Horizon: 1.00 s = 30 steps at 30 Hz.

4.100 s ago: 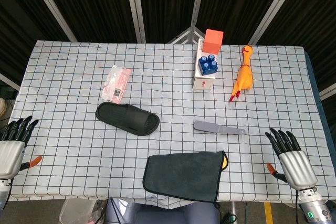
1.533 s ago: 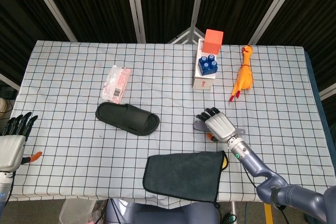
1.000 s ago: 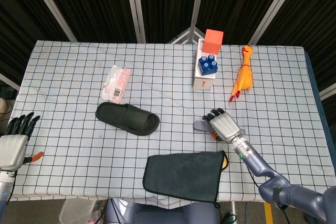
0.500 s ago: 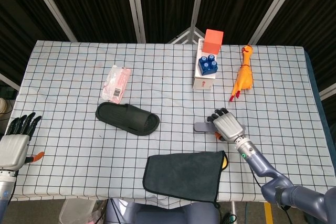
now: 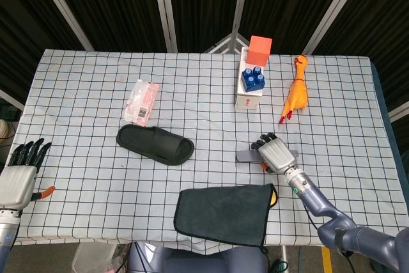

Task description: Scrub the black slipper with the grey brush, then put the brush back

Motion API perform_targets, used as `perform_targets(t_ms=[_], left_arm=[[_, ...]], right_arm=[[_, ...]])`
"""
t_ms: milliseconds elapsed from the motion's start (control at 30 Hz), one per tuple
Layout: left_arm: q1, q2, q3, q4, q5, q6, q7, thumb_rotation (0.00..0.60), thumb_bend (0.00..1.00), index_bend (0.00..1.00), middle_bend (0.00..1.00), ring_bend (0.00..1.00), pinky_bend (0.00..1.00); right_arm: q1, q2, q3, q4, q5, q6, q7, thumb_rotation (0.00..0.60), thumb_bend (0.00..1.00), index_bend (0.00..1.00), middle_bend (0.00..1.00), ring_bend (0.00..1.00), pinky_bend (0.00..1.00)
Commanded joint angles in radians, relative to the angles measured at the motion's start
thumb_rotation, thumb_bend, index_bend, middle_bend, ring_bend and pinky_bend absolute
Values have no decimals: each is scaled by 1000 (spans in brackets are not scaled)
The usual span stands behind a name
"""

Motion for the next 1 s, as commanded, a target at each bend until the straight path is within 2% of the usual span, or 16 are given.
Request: perform_targets(t_ms=[33, 167, 333, 833, 1000], left_arm=[[-1, 2, -1, -3, -7, -6, 1, 600, 47, 0, 0, 0, 0], [-2, 2, -2, -5, -11, -8, 4, 600, 48, 0, 0, 0, 0], [-4, 5, 0, -2, -7, -13, -4, 600, 48, 0, 0, 0, 0], [0, 13, 4, -14, -11, -12, -6, 600, 48, 0, 0, 0, 0], [1, 15, 5, -14, -10, -12, -7, 600, 60, 0, 0, 0, 0]], right_arm=[[-3, 0, -2, 0, -5, 11, 0, 600, 420, 341, 377, 225, 215], [-9, -3, -2, 8, -10, 30, 4, 600, 420, 357, 395, 247, 258], [-14, -6, -1, 15, -12, 43, 4, 600, 420, 426, 449, 300, 337], [-14, -21, -7, 6, -15, 46, -11, 600, 426, 439, 462, 310, 360], [-15, -26, -5, 5, -18, 53, -12, 600, 441, 469, 497, 358, 426]])
